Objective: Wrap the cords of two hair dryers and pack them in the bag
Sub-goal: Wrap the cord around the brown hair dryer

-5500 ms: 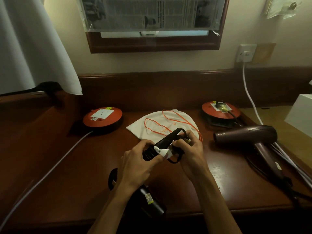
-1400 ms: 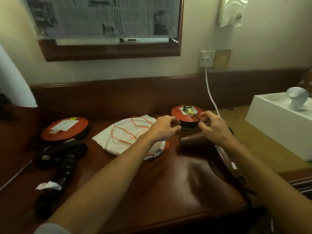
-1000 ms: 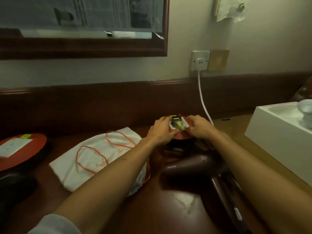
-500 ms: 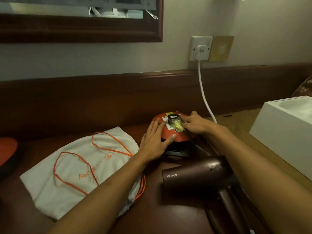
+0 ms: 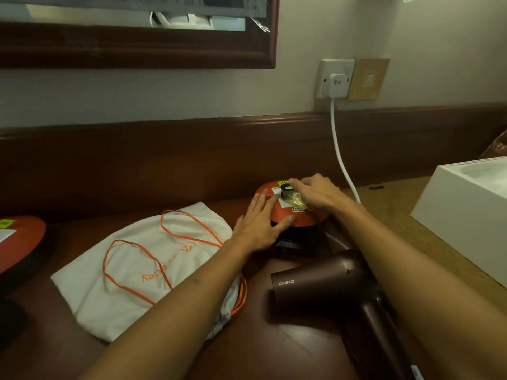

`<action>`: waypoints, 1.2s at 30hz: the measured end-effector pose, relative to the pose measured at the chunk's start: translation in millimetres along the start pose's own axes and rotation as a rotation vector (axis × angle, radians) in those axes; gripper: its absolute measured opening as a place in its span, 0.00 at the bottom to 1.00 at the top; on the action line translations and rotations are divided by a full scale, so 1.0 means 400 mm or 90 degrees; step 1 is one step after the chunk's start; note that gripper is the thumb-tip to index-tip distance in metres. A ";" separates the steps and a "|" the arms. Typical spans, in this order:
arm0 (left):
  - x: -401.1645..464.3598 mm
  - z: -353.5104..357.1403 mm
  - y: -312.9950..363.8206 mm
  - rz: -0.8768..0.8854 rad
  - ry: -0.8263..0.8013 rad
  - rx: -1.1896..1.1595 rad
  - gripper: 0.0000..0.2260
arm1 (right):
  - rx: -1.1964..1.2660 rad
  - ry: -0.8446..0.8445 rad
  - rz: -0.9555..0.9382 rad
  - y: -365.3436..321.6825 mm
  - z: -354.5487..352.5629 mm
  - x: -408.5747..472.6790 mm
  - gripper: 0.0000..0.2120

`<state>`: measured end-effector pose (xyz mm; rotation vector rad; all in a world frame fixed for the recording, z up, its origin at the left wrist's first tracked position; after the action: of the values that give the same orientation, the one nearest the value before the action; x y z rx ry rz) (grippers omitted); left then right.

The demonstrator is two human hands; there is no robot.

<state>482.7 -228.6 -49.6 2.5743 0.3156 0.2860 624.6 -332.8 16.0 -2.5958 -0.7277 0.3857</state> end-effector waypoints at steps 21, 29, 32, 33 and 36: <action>0.001 -0.039 0.024 -0.009 -0.020 0.118 0.36 | 0.252 0.067 0.044 0.035 -0.073 -0.079 0.22; -0.216 -0.195 -0.042 -0.064 0.318 -0.149 0.20 | 0.033 -0.085 -0.197 -0.051 -0.030 -0.265 0.18; -0.318 -0.221 -0.032 -0.079 0.294 -0.142 0.17 | -0.078 -0.116 -0.164 -0.066 0.026 -0.286 0.16; -0.345 -0.225 -0.023 -0.073 0.299 -0.146 0.15 | -0.089 -0.122 -0.149 -0.064 0.043 -0.291 0.16; -0.398 -0.217 0.014 -0.058 0.328 -0.181 0.09 | -0.087 -0.104 -0.122 -0.058 0.067 -0.321 0.14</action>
<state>309.5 -236.1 4.0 2.1686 0.5317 0.8955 499.0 -376.6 22.5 -2.6105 -1.0847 0.5085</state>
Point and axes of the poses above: each hand's wrist, its own x-axis towards the middle knuckle, its own z-axis out of the palm, y = z × x, the point moved 3 cm from there along x, towards the middle knuckle, and after that the axes turned 9 degrees about z, right-handed, at the moved point
